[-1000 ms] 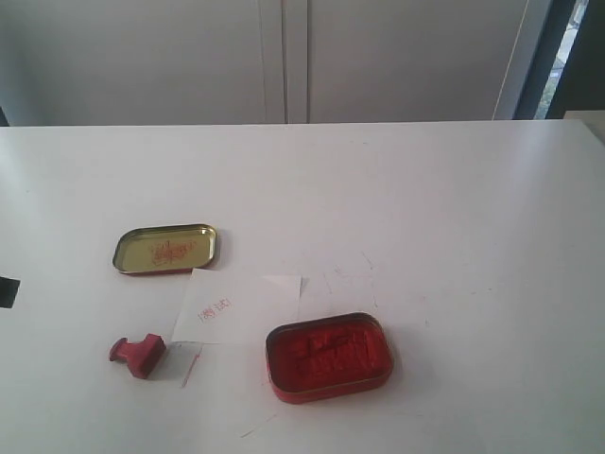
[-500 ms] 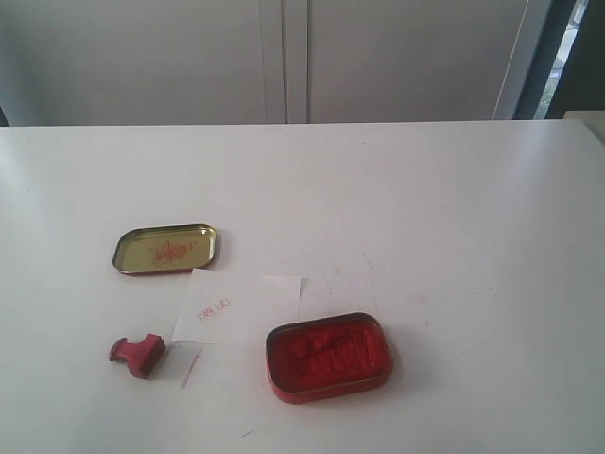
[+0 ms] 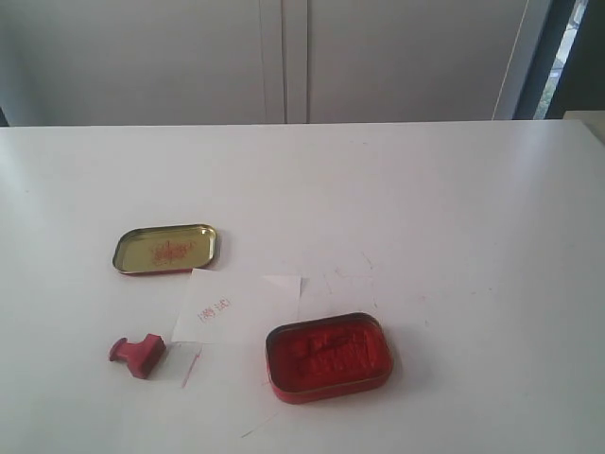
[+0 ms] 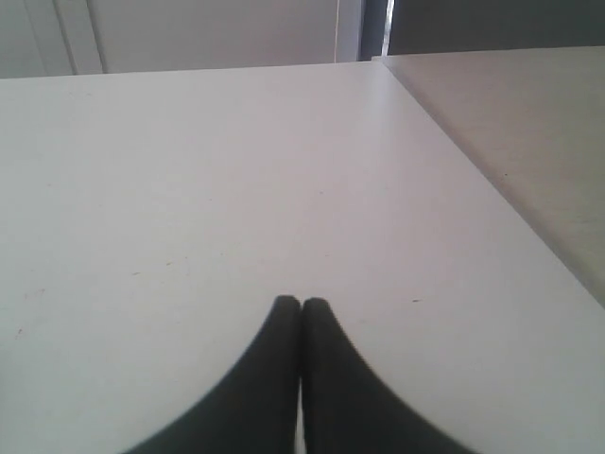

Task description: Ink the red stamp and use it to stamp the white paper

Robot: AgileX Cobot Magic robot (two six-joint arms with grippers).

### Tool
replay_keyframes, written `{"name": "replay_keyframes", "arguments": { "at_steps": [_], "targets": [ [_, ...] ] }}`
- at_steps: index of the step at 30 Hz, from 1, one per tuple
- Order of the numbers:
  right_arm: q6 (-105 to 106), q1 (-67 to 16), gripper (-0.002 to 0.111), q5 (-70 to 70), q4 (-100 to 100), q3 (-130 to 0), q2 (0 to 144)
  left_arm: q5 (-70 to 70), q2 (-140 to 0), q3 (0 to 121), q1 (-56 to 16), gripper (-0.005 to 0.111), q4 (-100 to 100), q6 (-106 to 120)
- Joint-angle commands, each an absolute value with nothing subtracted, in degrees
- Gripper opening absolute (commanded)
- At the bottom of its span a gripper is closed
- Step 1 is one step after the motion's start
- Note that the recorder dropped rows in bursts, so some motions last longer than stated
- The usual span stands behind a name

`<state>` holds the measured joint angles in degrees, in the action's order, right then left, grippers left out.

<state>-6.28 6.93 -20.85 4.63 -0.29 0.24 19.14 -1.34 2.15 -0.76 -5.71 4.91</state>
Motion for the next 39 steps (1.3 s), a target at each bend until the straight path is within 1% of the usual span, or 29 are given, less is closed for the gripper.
{"name": "replay_keyframes", "arguments": {
  "at_steps": [1, 13, 19, 39],
  "targets": [
    [-6.28, 6.82, 0.0, -19.99, 4.5, 0.0, 0.0, 18.57, 0.0, 0.11, -0.66, 0.0, -5.72, 4.92],
    [-6.28, 6.82, 0.0, -19.99, 4.5, 0.0, 0.0, 19.11, 0.0, 0.0, -0.66, 0.0, -3.97, 4.75],
    [-6.28, 6.82, 0.0, -19.99, 4.5, 0.0, 0.0, 18.97, 0.0, 0.0, -0.66, 0.0, -1.95, -1.57],
    [-6.28, 6.82, 0.0, -19.99, 4.5, 0.0, 0.0, 19.08, 0.0, 0.0, -0.66, 0.0, -2.06, -1.35]
  ]
}}
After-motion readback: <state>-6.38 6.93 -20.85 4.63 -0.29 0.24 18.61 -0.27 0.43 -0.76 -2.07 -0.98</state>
